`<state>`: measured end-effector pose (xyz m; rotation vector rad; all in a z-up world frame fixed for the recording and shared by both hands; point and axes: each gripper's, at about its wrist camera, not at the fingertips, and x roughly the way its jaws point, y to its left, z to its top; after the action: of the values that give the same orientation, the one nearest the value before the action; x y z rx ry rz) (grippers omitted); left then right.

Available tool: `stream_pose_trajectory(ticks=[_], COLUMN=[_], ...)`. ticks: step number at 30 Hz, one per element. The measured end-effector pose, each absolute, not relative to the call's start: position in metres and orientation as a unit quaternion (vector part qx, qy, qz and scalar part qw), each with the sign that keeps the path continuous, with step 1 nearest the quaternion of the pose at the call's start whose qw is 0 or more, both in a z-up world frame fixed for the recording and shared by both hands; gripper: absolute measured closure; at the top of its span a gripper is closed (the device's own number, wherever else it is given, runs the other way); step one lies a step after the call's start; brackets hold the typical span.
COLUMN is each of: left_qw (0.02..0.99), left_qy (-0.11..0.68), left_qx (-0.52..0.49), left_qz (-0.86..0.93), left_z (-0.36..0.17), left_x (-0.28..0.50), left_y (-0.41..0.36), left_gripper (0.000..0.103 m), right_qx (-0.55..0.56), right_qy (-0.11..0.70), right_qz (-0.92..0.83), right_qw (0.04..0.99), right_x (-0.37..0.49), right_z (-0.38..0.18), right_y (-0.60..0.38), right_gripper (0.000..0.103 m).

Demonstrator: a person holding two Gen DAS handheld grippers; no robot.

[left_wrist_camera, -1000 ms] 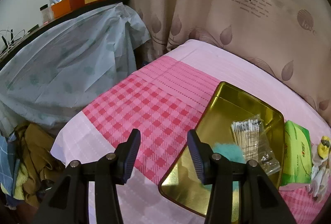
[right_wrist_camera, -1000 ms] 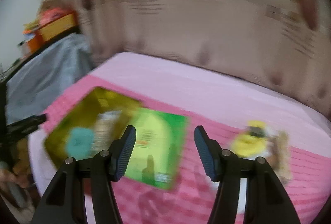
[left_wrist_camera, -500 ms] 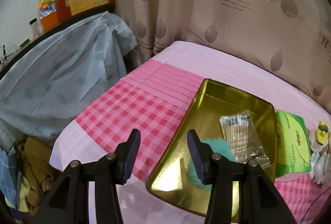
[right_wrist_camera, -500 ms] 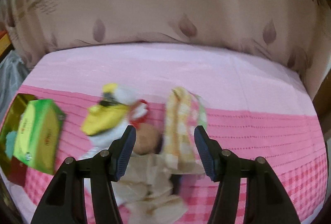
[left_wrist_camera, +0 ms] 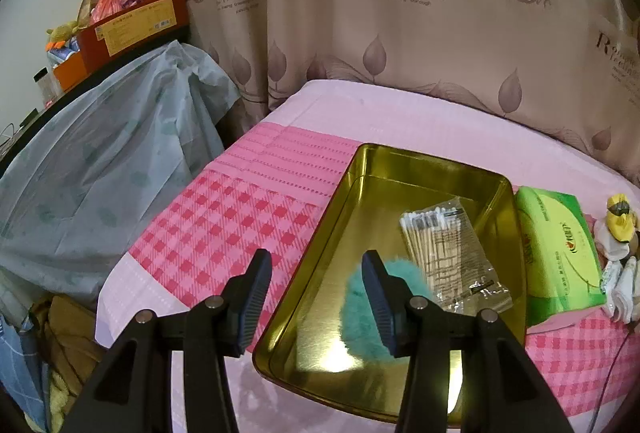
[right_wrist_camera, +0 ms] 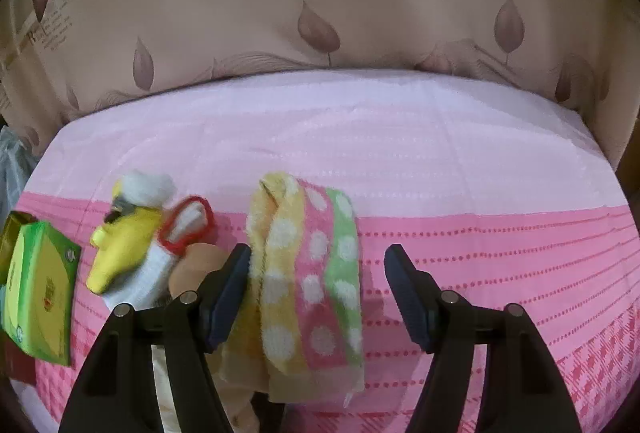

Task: Organize soft objects
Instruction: 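Move the right tool to the striped towel and grasp it, then grasp the yellow-and-white plush toy with the left tool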

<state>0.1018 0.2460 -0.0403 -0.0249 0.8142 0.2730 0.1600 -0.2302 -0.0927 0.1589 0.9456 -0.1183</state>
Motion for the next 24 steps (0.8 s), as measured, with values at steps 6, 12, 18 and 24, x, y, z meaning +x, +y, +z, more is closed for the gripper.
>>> stream_pose_trajectory(ticks=[6, 12, 18, 24], left_qw=[0.903, 0.906, 0.91, 0.919], left_qy=[0.407, 0.4, 0.393, 0.382], left_qx=[-0.024, -0.006, 0.021, 0.039], left_qz=[0.133, 0.139, 0.129, 0.087], left_z=[-0.047, -0.048, -0.048, -0.041], left_x=[0.107, 0.106, 0.104, 0.099], left_y=[0.251, 0.246, 0.232, 0.209], left_gripper=[0.055, 0.055, 0.055, 0.055], right_qx=[0.068, 0.083, 0.077, 0.071], right_qy=[0.464, 0.448, 0.439, 0.431], right_qz=[-0.031, -0.025, -0.03, -0.061], right_qw=[0.883, 0.89, 0.895, 0.897], right_x=[0.158, 0.161, 0.154, 0.129], right_z=[-0.111, -0.11, -0.103, -0.098], right_y=[-0.225, -0.225, -0.234, -0.253], right_gripper=[0.042, 0.059, 0.072, 0.072])
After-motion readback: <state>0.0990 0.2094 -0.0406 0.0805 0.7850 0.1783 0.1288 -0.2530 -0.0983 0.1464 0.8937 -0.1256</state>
